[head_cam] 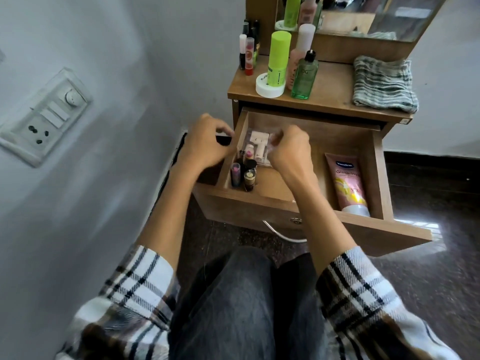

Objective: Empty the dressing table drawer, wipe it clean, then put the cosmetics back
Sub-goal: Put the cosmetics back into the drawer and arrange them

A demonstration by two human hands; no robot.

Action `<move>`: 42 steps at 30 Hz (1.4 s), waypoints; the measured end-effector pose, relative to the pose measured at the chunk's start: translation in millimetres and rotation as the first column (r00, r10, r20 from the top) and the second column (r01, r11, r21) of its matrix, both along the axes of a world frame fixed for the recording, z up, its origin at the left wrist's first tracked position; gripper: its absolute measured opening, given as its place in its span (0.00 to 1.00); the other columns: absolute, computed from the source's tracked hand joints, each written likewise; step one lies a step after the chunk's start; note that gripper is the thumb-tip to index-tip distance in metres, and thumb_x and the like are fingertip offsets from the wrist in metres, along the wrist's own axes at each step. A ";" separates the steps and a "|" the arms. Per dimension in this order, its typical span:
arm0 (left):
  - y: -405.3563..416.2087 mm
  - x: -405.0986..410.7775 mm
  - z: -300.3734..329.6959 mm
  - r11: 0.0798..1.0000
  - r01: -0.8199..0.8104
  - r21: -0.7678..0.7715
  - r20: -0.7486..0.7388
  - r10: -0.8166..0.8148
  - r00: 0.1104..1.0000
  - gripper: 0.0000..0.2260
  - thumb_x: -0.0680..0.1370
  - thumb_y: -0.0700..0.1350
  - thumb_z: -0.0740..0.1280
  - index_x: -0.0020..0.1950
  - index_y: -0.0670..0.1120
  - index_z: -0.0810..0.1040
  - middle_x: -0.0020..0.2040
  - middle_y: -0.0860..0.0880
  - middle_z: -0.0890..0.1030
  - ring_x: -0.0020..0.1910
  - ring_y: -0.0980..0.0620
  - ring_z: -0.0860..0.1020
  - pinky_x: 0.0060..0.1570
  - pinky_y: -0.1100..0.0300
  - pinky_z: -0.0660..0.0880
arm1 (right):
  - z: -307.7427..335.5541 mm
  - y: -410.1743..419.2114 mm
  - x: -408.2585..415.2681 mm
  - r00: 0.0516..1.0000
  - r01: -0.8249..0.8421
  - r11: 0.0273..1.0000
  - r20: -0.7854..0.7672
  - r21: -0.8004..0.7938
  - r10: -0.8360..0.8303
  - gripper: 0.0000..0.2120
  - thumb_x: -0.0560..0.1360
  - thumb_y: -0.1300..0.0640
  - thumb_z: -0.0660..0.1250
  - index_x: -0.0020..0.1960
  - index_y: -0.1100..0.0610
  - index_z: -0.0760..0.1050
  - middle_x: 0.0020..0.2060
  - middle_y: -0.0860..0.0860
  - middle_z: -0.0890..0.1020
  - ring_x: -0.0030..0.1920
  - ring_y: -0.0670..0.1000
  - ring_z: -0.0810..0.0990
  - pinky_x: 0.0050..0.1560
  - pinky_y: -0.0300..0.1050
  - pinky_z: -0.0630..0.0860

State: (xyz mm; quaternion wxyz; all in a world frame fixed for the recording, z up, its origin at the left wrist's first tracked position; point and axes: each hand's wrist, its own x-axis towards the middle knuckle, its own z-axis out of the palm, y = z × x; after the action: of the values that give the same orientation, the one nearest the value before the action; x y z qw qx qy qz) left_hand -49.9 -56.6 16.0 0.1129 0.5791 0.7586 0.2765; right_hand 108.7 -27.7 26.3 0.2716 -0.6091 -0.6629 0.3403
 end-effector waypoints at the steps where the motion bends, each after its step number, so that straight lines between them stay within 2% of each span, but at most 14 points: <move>1: 8.0 -4.5 5.6 0.999 -0.008 0.036 0.018 0.007 1.000 0.11 0.71 0.45 0.73 0.52 0.49 0.80 0.56 0.49 0.78 0.52 0.55 0.73 0.51 0.60 0.68 | 9.3 5.9 -5.9 0.998 -0.027 0.998 -0.047 0.061 0.030 0.12 0.71 0.70 0.63 0.52 0.58 0.76 0.50 0.55 0.80 0.50 0.55 0.79 0.50 0.50 0.78; 4: 40.5 -17.1 21.3 0.991 -0.028 0.133 0.101 0.015 0.995 0.11 0.75 0.43 0.69 0.57 0.45 0.78 0.55 0.49 0.79 0.49 0.54 0.75 0.45 0.65 0.69 | 28.5 29.7 -36.3 0.980 -0.102 0.972 -0.146 0.214 0.135 0.13 0.72 0.70 0.61 0.55 0.60 0.74 0.50 0.56 0.80 0.51 0.54 0.78 0.53 0.51 0.77; 6: 67.1 -26.0 26.9 0.976 -0.060 0.209 0.188 0.020 0.982 0.12 0.76 0.41 0.67 0.59 0.42 0.78 0.56 0.46 0.80 0.51 0.52 0.78 0.47 0.67 0.71 | 33.2 47.4 -59.9 0.963 -0.130 0.955 -0.197 0.265 0.186 0.15 0.73 0.71 0.60 0.59 0.64 0.73 0.52 0.60 0.80 0.53 0.57 0.79 0.52 0.50 0.76; 9: 104.0 -35.1 27.3 0.957 -0.134 0.256 0.318 0.047 0.947 0.14 0.77 0.37 0.64 0.62 0.39 0.75 0.60 0.44 0.78 0.56 0.52 0.77 0.49 0.75 0.69 | 28.6 71.0 -88.3 0.973 -0.104 0.943 -0.165 0.317 0.162 0.21 0.74 0.70 0.58 0.66 0.64 0.68 0.57 0.61 0.78 0.57 0.57 0.77 0.57 0.50 0.74; 11: 126.7 -36.9 25.4 0.963 -0.132 0.234 0.365 0.038 0.930 0.16 0.78 0.36 0.63 0.66 0.38 0.72 0.64 0.43 0.75 0.61 0.51 0.74 0.55 0.72 0.69 | 24.1 85.3 -101.9 0.987 -0.033 0.939 -0.136 0.341 0.084 0.22 0.75 0.69 0.58 0.69 0.64 0.65 0.60 0.61 0.75 0.60 0.58 0.75 0.59 0.50 0.72; 14: 155.3 -38.3 23.6 0.976 -0.112 0.188 0.404 0.027 0.914 0.19 0.78 0.34 0.60 0.70 0.39 0.67 0.69 0.42 0.70 0.68 0.49 0.69 0.66 0.63 0.66 | 19.0 105.1 -118.1 0.997 0.046 0.945 -0.081 0.323 -0.021 0.21 0.79 0.65 0.57 0.71 0.66 0.60 0.68 0.61 0.67 0.67 0.58 0.68 0.64 0.47 0.67; 17: 175.7 -41.5 23.9 0.985 -0.099 0.142 0.463 0.022 0.886 0.21 0.79 0.33 0.59 0.72 0.40 0.63 0.71 0.42 0.67 0.70 0.47 0.66 0.68 0.58 0.65 | 16.3 123.8 -127.9 0.999 0.048 0.960 0.001 0.277 -0.050 0.23 0.81 0.64 0.53 0.74 0.66 0.52 0.72 0.61 0.62 0.72 0.57 0.63 0.67 0.45 0.64; 23: 188.5 -46.3 17.5 0.987 0.003 0.158 0.485 -0.080 0.871 0.15 0.78 0.36 0.63 0.64 0.37 0.73 0.63 0.41 0.77 0.61 0.46 0.75 0.63 0.52 0.72 | 13.0 142.0 -134.7 0.987 0.086 0.960 0.108 0.267 -0.119 0.23 0.82 0.64 0.52 0.74 0.66 0.52 0.67 0.59 0.69 0.64 0.56 0.74 0.59 0.46 0.72; 29: 190.5 -50.2 11.0 0.988 0.024 0.152 0.418 -0.086 0.904 0.15 0.78 0.38 0.64 0.64 0.39 0.74 0.60 0.43 0.78 0.58 0.50 0.76 0.58 0.63 0.72 | 9.0 142.8 -138.6 0.967 0.131 0.946 0.170 0.298 -0.187 0.20 0.82 0.61 0.54 0.73 0.63 0.57 0.66 0.56 0.70 0.59 0.53 0.78 0.53 0.43 0.75; 34: 188.2 -53.4 6.0 0.987 0.028 0.161 0.417 -0.094 0.904 0.12 0.79 0.41 0.63 0.60 0.37 0.72 0.59 0.41 0.77 0.56 0.49 0.76 0.56 0.62 0.73 | 10.7 140.1 -137.9 0.973 0.112 0.956 0.164 0.273 -0.161 0.15 0.80 0.63 0.57 0.67 0.59 0.66 0.64 0.55 0.69 0.56 0.53 0.79 0.51 0.43 0.75; 36: 185.5 -54.7 2.6 0.987 0.033 0.158 0.427 -0.099 0.899 0.06 0.79 0.39 0.62 0.54 0.39 0.72 0.55 0.41 0.78 0.53 0.49 0.77 0.54 0.61 0.74 | 11.1 138.0 -136.3 0.976 0.109 0.956 0.154 0.272 -0.156 0.14 0.80 0.64 0.58 0.65 0.59 0.66 0.63 0.55 0.69 0.56 0.54 0.79 0.51 0.44 0.75; 38: 183.0 -55.8 1.3 0.987 0.031 0.159 0.405 -0.094 0.910 0.03 0.78 0.37 0.62 0.48 0.43 0.69 0.52 0.43 0.77 0.50 0.51 0.75 0.47 0.67 0.74 | 11.8 135.5 -134.5 0.978 0.109 0.958 0.145 0.266 -0.152 0.15 0.80 0.64 0.58 0.66 0.59 0.66 0.64 0.55 0.70 0.57 0.54 0.78 0.52 0.45 0.74; 40: 181.7 -56.4 0.1 0.987 0.043 0.154 0.413 -0.104 0.905 0.03 0.80 0.38 0.61 0.51 0.42 0.67 0.54 0.43 0.76 0.49 0.53 0.75 0.40 0.75 0.72 | 12.8 133.1 -132.8 0.980 0.104 0.961 0.138 0.254 -0.143 0.15 0.80 0.63 0.58 0.66 0.58 0.65 0.63 0.55 0.71 0.58 0.54 0.78 0.52 0.45 0.74; 42: 178.8 -54.4 0.5 0.988 0.071 0.136 0.403 -0.121 0.907 0.09 0.80 0.39 0.60 0.60 0.40 0.67 0.60 0.42 0.75 0.51 0.54 0.74 0.40 0.75 0.72 | 14.9 129.5 -130.5 0.984 0.099 0.966 0.122 0.238 -0.131 0.16 0.80 0.62 0.59 0.66 0.58 0.64 0.62 0.55 0.72 0.58 0.54 0.78 0.51 0.45 0.74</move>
State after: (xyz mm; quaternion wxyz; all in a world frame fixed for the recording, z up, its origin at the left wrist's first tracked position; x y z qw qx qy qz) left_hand -104.2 122.2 16.5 0.2486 0.5506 0.6707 0.4303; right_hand -21.7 101.8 41.1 0.3138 -0.6329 -0.6784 0.2019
